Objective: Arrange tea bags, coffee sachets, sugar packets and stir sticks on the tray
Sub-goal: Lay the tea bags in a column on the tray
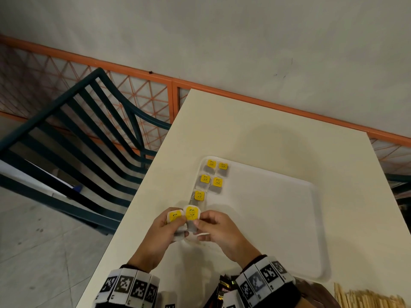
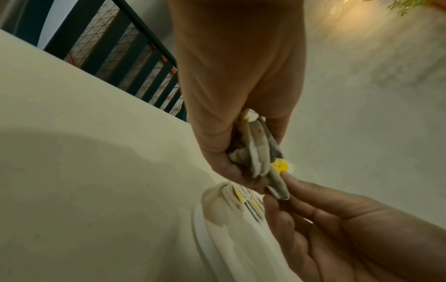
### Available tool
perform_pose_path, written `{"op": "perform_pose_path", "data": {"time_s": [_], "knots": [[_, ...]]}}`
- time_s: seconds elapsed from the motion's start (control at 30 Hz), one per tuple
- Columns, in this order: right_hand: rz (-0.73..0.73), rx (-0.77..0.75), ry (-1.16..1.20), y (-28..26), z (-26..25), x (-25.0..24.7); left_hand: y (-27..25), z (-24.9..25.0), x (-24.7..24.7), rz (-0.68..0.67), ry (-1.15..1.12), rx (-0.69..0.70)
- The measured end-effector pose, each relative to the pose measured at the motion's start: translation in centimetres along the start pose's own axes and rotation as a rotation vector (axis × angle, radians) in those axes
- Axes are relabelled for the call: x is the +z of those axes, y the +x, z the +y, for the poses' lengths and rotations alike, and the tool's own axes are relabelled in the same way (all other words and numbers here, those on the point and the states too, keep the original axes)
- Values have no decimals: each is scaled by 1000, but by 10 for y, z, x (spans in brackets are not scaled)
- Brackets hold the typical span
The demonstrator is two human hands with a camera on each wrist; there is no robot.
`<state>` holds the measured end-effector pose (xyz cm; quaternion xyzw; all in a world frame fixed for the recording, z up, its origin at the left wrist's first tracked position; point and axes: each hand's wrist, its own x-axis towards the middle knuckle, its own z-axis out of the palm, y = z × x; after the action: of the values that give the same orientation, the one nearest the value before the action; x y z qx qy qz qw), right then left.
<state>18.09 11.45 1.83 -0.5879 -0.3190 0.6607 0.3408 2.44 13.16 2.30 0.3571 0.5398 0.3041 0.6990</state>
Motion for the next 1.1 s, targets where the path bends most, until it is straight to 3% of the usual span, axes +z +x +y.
{"op": "perform_pose_path", "data": {"time_s": [0.13,0.33,0.5,0.77,0.9,1.0,1.1], "knots": [[122,1,157,5,-2,-9,2,-3,-3,47,-54,-29],[496,4,54,29,4,-31,1,-6,-15,55,-30,-37],[556,10,-51,44,4,-33,1,-9,-18,82,5,-14],[590,-17,-177,57,5,-30,1,-6,-12,71,-21,15],[602,-115,-419,48,4,-26,3,-5,-10,34,-91,-28],[478,-225,-465,32,-2,-10,4,-4,-9,-5,-129,-60],[203,-225,-397,14,-3,11,2,-4,-6,-50,-71,-24]]}}
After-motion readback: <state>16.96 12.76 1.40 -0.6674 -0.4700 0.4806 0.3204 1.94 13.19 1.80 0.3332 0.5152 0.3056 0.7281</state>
